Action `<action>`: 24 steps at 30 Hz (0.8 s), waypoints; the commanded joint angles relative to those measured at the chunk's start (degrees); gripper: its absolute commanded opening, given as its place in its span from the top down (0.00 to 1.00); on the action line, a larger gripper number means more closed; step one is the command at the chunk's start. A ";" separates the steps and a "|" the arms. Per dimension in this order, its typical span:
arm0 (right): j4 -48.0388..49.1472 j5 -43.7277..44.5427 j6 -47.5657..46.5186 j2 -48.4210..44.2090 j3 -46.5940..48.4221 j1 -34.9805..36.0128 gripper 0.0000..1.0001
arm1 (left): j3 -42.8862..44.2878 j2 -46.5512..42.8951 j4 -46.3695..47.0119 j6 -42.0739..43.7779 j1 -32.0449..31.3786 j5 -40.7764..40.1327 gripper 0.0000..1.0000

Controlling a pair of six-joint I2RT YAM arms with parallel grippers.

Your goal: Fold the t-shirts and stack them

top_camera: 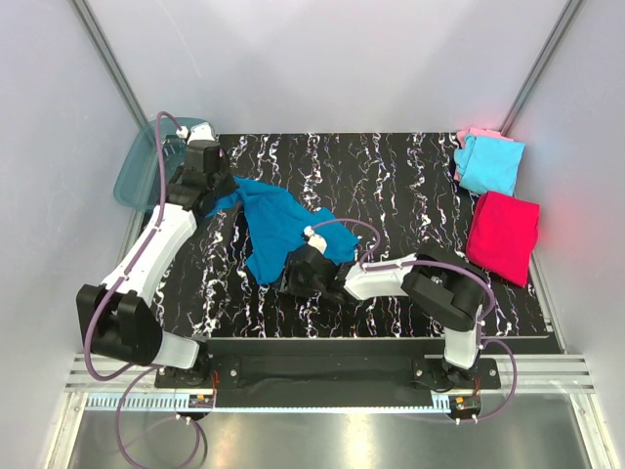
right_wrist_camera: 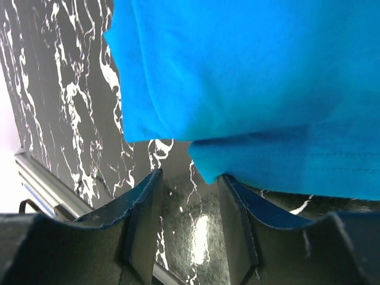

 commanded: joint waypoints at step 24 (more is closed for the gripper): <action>-8.28 8.85 0.00 -7.00 -4.60 -5.91 1.00 | -2.16 -6.94 3.79 -1.75 1.24 2.89 1.00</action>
